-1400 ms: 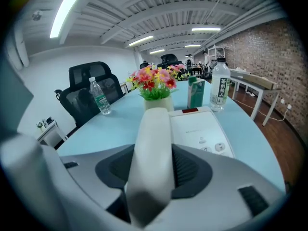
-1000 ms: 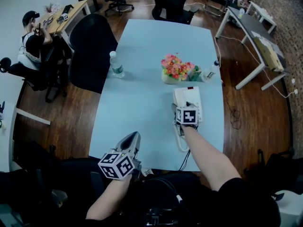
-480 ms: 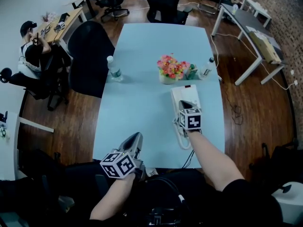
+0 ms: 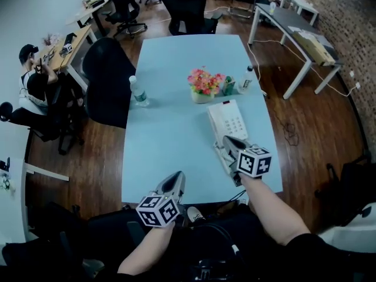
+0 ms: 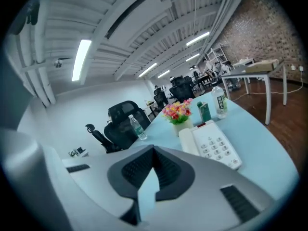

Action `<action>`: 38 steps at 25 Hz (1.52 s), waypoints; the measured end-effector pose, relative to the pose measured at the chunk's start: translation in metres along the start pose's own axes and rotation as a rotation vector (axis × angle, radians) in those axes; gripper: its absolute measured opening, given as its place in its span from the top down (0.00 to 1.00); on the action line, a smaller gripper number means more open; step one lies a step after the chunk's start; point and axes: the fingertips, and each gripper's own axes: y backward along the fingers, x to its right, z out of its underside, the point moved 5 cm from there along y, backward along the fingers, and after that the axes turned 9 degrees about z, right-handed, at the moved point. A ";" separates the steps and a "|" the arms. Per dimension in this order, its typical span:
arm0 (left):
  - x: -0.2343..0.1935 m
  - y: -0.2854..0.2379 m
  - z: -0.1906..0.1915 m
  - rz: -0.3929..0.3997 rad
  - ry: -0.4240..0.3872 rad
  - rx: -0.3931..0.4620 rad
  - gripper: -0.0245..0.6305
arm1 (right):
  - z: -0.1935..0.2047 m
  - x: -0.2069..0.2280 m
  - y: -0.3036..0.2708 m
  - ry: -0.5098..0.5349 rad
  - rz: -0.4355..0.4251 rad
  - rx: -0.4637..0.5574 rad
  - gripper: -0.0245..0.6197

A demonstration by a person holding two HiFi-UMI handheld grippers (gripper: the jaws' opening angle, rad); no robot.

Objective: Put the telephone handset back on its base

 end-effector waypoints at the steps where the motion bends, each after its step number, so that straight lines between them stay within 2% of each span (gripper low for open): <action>1: 0.004 0.000 0.004 0.006 -0.035 -0.022 0.96 | 0.002 -0.003 0.014 0.007 -0.005 0.010 0.95; 3: 0.012 -0.003 0.007 0.027 -0.074 -0.044 0.96 | 0.006 -0.007 0.039 -0.002 -0.025 0.026 0.95; 6: 0.030 -0.006 0.011 0.061 -0.066 -0.039 0.96 | 0.012 -0.010 0.076 -0.022 -0.065 0.034 0.95; 10: 0.060 -0.005 0.028 0.074 -0.079 -0.046 0.96 | 0.023 -0.007 0.124 0.058 -0.095 0.036 0.95; 12: 0.073 -0.003 0.040 0.061 -0.087 -0.048 0.96 | 0.032 -0.004 0.144 0.118 -0.117 0.024 0.95; 14: 0.085 -0.002 0.052 0.039 -0.084 -0.042 0.96 | 0.037 0.000 0.163 0.135 -0.155 0.014 0.95; 20: 0.138 -0.005 0.089 0.004 -0.065 0.006 0.96 | 0.056 0.032 0.219 0.089 -0.251 -0.019 0.95; 25: 0.178 -0.007 0.132 -0.027 -0.049 0.011 0.96 | 0.076 0.069 0.262 0.029 -0.269 -0.038 0.95; 29: 0.204 -0.011 0.162 -0.035 -0.042 0.001 0.96 | 0.083 0.084 0.290 0.040 -0.268 -0.043 0.95; 36: 0.232 -0.011 0.186 -0.064 -0.053 0.011 0.96 | 0.095 0.096 0.317 0.079 -0.307 -0.034 0.95; 38: 0.237 -0.011 0.188 -0.072 -0.063 0.008 0.96 | 0.101 0.102 0.321 0.063 -0.318 -0.026 0.95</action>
